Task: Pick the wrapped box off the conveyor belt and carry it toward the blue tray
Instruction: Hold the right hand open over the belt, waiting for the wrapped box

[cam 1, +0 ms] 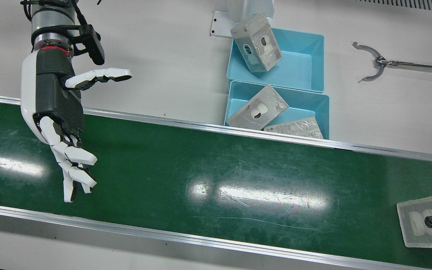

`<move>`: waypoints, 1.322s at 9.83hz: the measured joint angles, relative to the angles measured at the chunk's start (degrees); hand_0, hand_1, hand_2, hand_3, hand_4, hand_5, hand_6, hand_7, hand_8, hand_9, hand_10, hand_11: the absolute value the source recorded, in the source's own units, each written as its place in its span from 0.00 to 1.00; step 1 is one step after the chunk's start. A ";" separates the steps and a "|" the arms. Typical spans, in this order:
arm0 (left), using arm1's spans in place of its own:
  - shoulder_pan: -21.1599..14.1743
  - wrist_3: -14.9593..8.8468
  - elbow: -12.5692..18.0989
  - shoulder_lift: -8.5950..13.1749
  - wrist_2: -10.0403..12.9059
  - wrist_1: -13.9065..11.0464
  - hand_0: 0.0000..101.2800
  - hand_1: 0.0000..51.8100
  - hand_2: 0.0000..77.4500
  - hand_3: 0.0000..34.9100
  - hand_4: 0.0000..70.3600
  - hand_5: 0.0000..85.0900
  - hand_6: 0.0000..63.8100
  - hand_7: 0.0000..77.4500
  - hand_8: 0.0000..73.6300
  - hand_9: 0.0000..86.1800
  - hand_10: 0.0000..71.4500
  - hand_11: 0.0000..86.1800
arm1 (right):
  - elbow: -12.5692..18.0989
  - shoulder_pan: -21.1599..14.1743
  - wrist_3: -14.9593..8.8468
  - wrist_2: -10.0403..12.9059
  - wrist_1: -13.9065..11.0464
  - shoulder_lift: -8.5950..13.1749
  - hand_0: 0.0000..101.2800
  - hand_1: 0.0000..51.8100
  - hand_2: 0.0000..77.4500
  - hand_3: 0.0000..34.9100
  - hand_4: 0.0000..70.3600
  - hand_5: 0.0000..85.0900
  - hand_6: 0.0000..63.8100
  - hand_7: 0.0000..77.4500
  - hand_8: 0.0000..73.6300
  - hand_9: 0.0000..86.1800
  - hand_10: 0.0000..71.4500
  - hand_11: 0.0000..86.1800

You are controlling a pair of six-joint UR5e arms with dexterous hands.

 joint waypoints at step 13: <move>0.00 0.00 0.00 0.00 0.00 0.00 0.00 0.00 0.01 0.00 0.00 0.01 0.00 0.01 0.00 0.01 0.01 0.00 | -3.34 -0.24 1.28 0.04 0.32 0.74 0.39 0.17 0.19 0.86 0.14 0.26 0.00 0.21 0.00 0.04 0.06 0.08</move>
